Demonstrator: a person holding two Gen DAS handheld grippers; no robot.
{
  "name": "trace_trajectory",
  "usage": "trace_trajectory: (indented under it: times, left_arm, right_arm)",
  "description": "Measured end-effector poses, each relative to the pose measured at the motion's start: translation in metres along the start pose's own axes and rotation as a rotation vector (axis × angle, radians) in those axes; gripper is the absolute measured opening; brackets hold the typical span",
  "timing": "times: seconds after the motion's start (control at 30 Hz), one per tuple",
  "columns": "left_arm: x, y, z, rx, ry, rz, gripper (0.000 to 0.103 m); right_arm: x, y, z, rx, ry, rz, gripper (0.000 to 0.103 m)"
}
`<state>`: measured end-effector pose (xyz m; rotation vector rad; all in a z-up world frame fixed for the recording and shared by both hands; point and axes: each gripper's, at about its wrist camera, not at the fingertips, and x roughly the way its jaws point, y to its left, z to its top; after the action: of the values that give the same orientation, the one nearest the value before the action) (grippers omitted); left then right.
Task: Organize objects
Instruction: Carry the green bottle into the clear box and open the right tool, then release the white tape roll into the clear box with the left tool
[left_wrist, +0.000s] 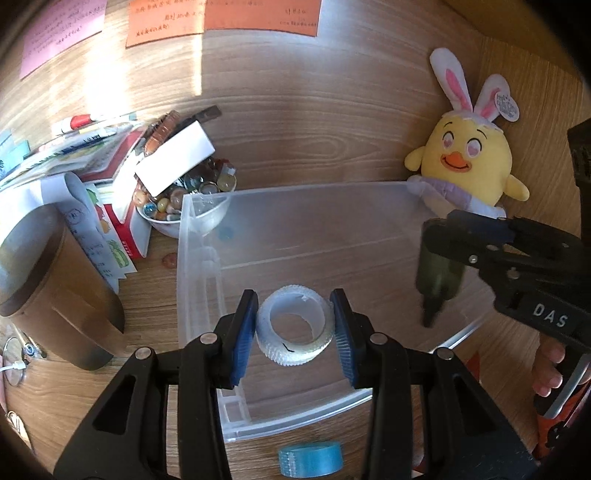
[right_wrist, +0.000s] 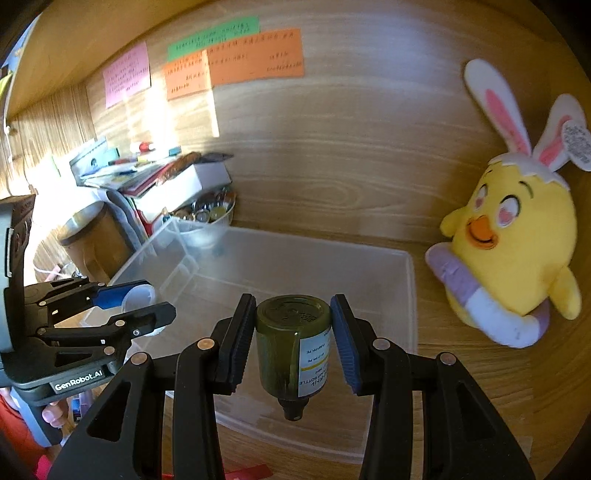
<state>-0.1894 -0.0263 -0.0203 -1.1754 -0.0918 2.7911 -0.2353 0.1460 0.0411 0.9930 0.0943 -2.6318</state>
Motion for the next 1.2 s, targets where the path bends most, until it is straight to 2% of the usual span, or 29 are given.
trace_trajectory:
  times: [0.17, 0.27, 0.33, 0.4, 0.47, 0.57, 0.63, 0.77, 0.93, 1.07, 1.2]
  left_arm:
    - [-0.001, -0.002, 0.000, 0.004, -0.001, -0.005, 0.041]
    - [-0.002, -0.002, -0.001, 0.005, -0.001, -0.010, 0.047]
    - [-0.004, -0.003, -0.002, 0.010, -0.008, -0.008, 0.056]
    - [-0.010, -0.005, -0.004, 0.021, -0.031, 0.008, 0.064]
    - [-0.015, -0.007, -0.004, 0.041, -0.050, 0.007, 0.065]
    - [-0.022, -0.010, -0.004, 0.049, -0.068, 0.008, 0.068]
    - [-0.027, -0.010, -0.003, 0.042, -0.074, 0.003, 0.077]
    - [-0.042, -0.008, -0.004, 0.025, -0.099, -0.002, 0.088]
    - [-0.066, -0.008, -0.009, 0.030, -0.142, 0.024, 0.096]
    - [-0.080, -0.009, -0.019, 0.046, -0.158, 0.045, 0.098]
    - [-0.084, -0.009, -0.031, 0.059, -0.138, 0.063, 0.098]
  right_arm:
    - [0.009, 0.006, 0.000, -0.018, 0.021, -0.002, 0.038]
    - [0.014, 0.008, -0.001, -0.028, 0.033, -0.015, 0.038]
    - [0.017, 0.009, -0.002, -0.031, 0.048, -0.015, 0.039]
    - [0.017, 0.010, -0.003, -0.028, 0.048, -0.014, 0.050]
    - [0.014, 0.010, -0.003, -0.025, 0.033, -0.026, 0.059]
    - [0.007, 0.010, -0.001, -0.029, 0.014, -0.040, 0.060]
    - [-0.001, 0.009, 0.000, -0.030, 0.004, -0.040, 0.061]
    - [-0.018, 0.008, -0.001, -0.038, -0.030, -0.062, 0.073]
    - [-0.045, 0.007, -0.008, -0.049, -0.069, -0.078, 0.080]
    - [-0.062, 0.004, -0.019, -0.032, -0.083, -0.071, 0.083]
    - [-0.074, 0.000, -0.033, -0.008, -0.086, -0.066, 0.083]
